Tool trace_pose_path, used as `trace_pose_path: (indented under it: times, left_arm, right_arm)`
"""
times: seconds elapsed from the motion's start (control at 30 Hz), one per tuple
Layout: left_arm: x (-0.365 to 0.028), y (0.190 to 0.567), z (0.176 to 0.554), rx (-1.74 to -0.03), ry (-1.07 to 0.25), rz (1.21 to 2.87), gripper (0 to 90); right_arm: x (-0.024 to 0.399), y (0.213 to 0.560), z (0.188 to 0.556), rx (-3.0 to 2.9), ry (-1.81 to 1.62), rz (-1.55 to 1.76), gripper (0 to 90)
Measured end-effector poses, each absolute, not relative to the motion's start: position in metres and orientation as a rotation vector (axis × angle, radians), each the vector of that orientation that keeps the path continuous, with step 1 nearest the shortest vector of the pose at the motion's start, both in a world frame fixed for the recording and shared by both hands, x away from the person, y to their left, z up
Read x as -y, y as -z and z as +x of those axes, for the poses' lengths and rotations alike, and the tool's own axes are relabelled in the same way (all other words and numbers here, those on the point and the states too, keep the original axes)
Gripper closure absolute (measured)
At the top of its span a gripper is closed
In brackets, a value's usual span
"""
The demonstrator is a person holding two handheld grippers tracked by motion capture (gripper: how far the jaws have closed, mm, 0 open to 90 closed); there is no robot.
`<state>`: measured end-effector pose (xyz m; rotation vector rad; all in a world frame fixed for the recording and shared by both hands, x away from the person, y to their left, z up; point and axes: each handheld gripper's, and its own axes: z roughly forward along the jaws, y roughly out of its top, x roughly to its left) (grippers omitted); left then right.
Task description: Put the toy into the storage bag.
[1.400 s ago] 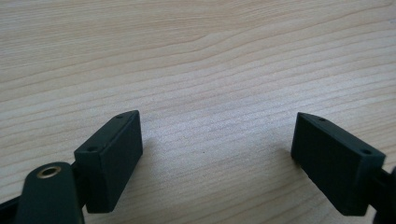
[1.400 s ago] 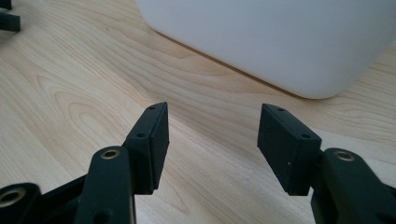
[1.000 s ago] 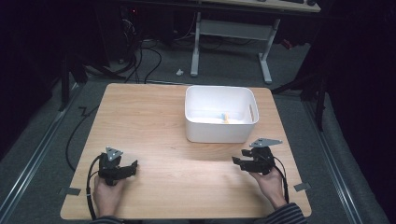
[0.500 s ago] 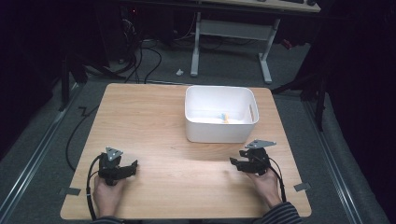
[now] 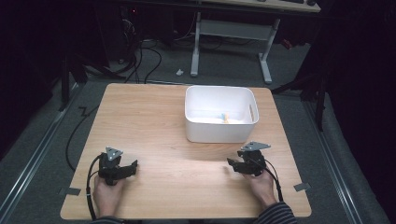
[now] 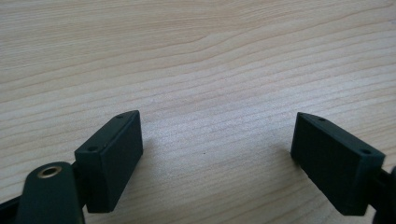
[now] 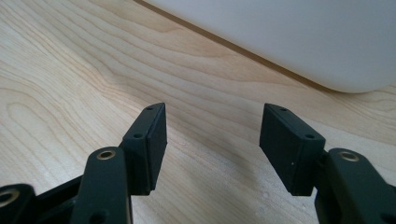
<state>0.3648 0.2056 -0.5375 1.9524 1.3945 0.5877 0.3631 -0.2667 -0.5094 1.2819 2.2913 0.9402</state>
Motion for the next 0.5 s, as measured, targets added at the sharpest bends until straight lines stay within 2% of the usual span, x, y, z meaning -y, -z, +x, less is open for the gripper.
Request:
trace_pose_path:
  times: [0.5]
  left_arm:
    - [-0.206, 0.537, 0.365, -1.394, -0.588, 1.953, 17.0]
  right_arm:
    - [0.264, 0.526, 0.367, -2.253, -0.941, 1.294, 40.7]
